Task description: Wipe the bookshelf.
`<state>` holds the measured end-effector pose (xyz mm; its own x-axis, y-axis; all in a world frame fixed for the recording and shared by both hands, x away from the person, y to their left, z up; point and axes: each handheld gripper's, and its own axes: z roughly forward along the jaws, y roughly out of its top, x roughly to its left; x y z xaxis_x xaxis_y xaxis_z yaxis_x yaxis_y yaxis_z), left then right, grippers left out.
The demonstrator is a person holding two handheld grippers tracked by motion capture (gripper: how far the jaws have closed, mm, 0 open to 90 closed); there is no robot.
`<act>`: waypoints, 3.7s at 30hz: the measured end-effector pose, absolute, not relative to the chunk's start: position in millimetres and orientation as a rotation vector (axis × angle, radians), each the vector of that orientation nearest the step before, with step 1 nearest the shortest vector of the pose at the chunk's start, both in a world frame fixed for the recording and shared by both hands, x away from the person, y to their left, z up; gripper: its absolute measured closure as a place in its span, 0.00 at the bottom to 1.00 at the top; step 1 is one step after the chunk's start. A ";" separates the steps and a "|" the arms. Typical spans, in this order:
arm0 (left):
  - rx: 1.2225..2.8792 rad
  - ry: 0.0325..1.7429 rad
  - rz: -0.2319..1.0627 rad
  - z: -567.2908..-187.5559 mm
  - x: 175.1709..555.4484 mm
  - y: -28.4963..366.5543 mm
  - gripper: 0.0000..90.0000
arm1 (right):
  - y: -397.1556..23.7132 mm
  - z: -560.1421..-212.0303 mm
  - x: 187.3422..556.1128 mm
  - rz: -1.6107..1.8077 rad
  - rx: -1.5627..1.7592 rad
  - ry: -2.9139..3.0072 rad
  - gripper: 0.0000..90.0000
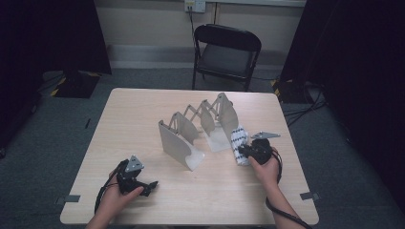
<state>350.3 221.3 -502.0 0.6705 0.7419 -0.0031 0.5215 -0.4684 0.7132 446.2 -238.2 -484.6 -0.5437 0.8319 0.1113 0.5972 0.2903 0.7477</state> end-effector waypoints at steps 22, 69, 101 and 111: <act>2.182 0.967 0.402 -501.9 350.5 221.6 0.00 | -247.8 -483.3 383.8 1.112 1.263 2.284 0.62; 2.183 0.964 0.399 -501.9 350.8 221.6 0.00 | -164.7 -483.3 454.3 1.065 1.171 2.274 0.67; 2.190 0.958 0.399 -501.6 351.3 221.8 0.00 | -160.5 -488.7 448.6 0.997 1.215 2.193 0.75; 2.189 0.942 0.393 -502.0 353.4 221.2 0.00 | -161.8 -475.1 423.5 1.085 1.284 2.160 0.73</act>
